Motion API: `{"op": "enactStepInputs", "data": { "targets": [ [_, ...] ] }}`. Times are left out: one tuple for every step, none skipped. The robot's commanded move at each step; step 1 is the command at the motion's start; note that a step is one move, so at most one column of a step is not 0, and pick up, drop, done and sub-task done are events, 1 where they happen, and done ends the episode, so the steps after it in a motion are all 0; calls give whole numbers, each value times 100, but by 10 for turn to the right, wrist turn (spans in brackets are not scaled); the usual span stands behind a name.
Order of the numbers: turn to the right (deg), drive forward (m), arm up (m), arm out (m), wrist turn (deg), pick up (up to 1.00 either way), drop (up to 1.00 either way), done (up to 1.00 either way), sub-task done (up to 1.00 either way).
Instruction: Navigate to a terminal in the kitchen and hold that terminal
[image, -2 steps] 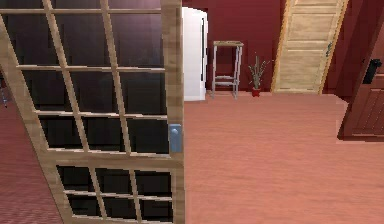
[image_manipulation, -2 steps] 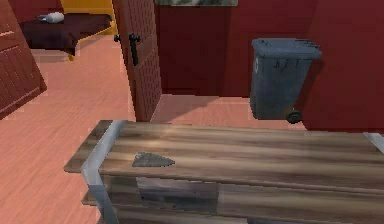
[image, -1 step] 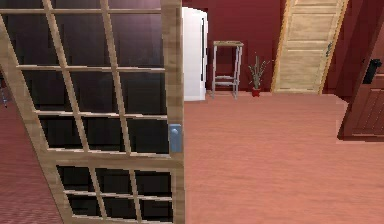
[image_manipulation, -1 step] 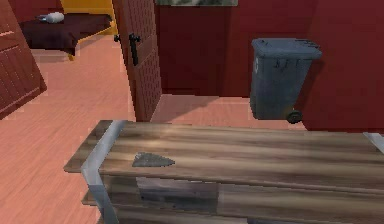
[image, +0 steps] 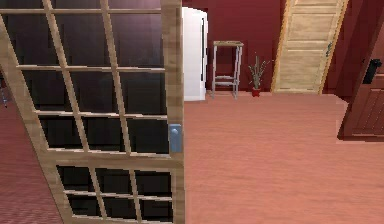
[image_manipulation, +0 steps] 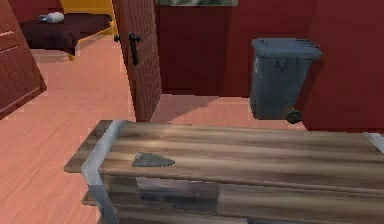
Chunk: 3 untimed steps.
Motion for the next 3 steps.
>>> {"op": "enactStepInputs", "data": {
  "targets": [
    [0, 0, 0, 40, 0, 0, 0, 0, 0],
    [0, 0, 0, 0, 450, 0, 0, 0, 0],
    [0, 0, 0, 0, 450, 0, 0, 0, 0]
  ]
}}
